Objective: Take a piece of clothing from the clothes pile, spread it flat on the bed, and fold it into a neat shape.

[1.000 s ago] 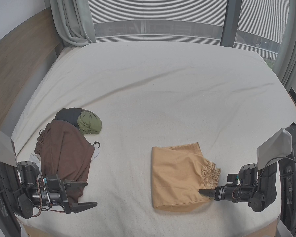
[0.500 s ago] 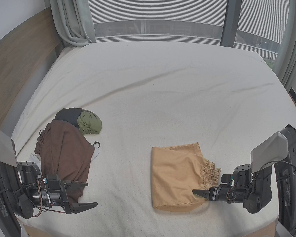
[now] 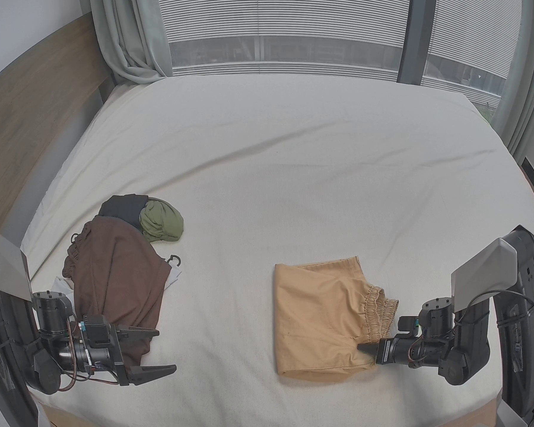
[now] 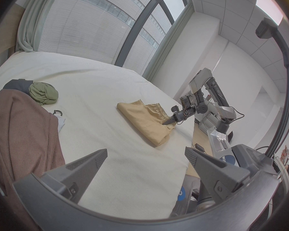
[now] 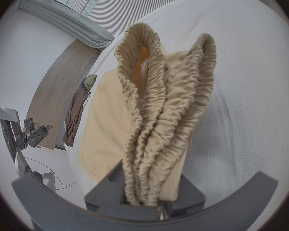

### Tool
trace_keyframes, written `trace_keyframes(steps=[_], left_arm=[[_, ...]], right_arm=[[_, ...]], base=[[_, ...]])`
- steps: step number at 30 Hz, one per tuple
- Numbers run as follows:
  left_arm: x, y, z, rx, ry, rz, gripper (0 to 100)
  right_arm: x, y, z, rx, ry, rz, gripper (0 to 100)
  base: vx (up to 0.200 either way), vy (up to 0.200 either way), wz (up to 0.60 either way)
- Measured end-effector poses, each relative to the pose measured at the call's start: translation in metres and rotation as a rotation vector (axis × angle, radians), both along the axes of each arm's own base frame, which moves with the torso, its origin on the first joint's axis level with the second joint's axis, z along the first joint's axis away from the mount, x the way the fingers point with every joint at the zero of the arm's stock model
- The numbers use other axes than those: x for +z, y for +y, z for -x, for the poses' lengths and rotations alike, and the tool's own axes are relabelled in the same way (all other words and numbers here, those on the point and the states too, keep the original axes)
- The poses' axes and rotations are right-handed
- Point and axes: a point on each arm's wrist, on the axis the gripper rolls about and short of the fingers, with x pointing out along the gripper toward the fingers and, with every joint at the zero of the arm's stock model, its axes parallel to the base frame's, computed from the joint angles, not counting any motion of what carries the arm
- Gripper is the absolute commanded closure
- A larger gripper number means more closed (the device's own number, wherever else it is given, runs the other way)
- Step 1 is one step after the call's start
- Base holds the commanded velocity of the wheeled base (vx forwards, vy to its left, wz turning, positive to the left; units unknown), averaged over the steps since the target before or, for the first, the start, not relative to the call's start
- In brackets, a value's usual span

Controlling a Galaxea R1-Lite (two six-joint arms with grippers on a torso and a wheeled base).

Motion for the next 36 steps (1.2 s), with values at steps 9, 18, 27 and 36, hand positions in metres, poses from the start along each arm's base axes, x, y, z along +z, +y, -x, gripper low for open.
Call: trace_keyframes(steps=[9, 18, 27, 36], left_arm=[[0.0, 0.0, 0.0, -0.001, -0.001, 0.0, 0], [0.0, -0.001, 0.0, -0.004, -0.002, 0.0, 0], [0.001, -0.001, 0.0, -0.006, -0.003, -0.001, 0], [0.001, -0.001, 0.0, -0.006, -0.004, 0.0, 0]], right_arm=[[0.008, 0.007, 0.002, 0.028, -0.021, -0.006, 100], [0.041, 0.02, 0.007, 0.083, -0.116, -0.042, 100], [0.073, 0.028, 0.012, 0.148, -0.203, -0.1, 100], [0.1, 0.032, 0.015, 0.218, -0.285, -0.161, 100]], base=[[0.0, 0.0, 0.0], [0.0, 0.0, 0.0], [0.0, 0.0, 0.0], [0.0, 0.0, 0.0]])
